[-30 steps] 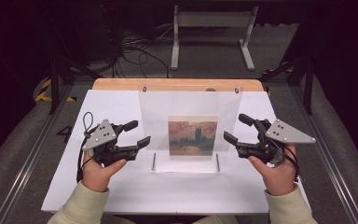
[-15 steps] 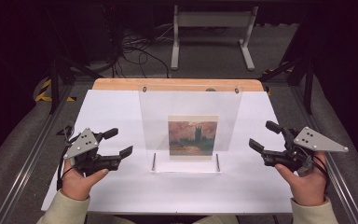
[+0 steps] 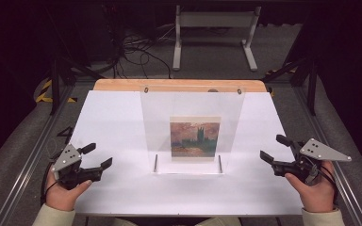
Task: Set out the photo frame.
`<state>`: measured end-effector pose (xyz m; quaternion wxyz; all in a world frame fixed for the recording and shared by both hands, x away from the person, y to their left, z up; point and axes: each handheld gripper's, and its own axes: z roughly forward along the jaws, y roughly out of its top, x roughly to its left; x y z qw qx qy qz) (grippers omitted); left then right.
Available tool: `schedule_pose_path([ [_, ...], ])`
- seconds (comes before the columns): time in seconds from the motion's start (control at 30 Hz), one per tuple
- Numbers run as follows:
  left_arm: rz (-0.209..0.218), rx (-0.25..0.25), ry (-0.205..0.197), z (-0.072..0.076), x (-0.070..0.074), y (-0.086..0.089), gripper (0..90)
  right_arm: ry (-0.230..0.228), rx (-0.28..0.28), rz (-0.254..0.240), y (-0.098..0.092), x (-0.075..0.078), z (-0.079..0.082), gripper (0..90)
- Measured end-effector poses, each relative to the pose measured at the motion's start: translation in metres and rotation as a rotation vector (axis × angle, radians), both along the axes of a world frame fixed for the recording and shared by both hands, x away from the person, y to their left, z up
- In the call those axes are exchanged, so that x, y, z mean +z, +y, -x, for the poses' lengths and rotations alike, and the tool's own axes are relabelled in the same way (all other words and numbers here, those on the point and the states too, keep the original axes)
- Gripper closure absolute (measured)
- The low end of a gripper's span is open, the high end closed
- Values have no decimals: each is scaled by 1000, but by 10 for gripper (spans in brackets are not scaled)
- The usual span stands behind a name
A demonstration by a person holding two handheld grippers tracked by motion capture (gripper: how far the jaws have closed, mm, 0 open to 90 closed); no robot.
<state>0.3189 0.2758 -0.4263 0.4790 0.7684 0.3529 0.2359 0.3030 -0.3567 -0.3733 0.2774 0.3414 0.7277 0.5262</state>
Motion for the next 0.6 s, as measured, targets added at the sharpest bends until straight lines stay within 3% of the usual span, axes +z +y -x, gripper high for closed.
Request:
schedule_pose_path([
  [0.17,18,30,19,0,-17,10,185,11,-2,14,-5,-20,-4,163],
  [0.27,20,18,-19,-5,-29,16,199,17,-1,27,-6,-36,-5,164],
  [0.37,46,22,13,-12,-41,18,210,42,-11,42,-7,-52,-7,164],
  [0.47,42,21,15,-13,-40,17,221,89,-24,71,-8,-70,-10,164],
  [0.53,12,10,12,-13,-40,15,220,114,-27,82,-7,-77,-12,162],
  [0.6,9,11,15,-14,-40,14,220,122,-25,86,-7,-79,-13,168],
])
